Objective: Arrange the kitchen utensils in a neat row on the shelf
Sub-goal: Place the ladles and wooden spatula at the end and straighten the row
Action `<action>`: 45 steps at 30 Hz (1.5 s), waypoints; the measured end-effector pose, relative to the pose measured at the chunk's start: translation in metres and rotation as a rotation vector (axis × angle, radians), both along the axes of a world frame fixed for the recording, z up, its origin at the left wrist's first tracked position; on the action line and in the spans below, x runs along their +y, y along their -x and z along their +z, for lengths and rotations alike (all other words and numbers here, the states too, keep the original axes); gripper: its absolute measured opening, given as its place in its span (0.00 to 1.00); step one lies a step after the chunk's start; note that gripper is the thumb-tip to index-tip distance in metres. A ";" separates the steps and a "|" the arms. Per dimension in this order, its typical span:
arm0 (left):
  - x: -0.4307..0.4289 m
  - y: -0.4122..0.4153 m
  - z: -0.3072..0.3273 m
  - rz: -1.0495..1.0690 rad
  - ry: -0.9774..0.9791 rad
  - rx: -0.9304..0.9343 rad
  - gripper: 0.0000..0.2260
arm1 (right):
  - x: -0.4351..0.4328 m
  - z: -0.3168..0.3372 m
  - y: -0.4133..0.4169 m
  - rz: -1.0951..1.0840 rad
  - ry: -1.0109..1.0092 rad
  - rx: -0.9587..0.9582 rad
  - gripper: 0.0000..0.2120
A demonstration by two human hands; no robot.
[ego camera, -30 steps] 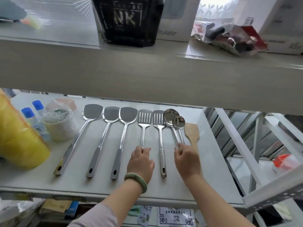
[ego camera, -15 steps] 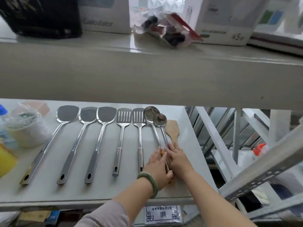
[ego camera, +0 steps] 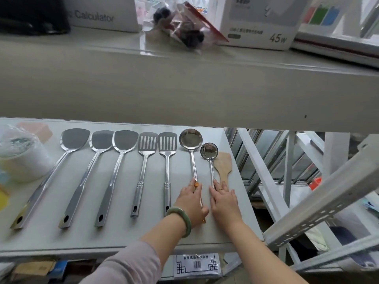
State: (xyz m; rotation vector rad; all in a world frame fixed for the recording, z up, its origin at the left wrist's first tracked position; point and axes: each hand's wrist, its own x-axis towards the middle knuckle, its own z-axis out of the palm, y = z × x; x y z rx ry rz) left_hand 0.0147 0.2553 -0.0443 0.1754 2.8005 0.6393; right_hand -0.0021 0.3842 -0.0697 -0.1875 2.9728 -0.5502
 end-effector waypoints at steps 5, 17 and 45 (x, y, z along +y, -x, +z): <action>-0.001 -0.016 -0.004 0.167 -0.115 0.073 0.28 | -0.003 0.007 -0.006 0.028 -0.019 0.039 0.21; -0.005 -0.020 -0.008 0.240 -0.228 0.044 0.28 | 0.018 0.017 -0.015 -0.061 0.221 0.215 0.19; -0.004 -0.023 -0.010 0.254 -0.252 0.018 0.26 | -0.009 0.025 -0.022 -0.168 0.134 0.078 0.20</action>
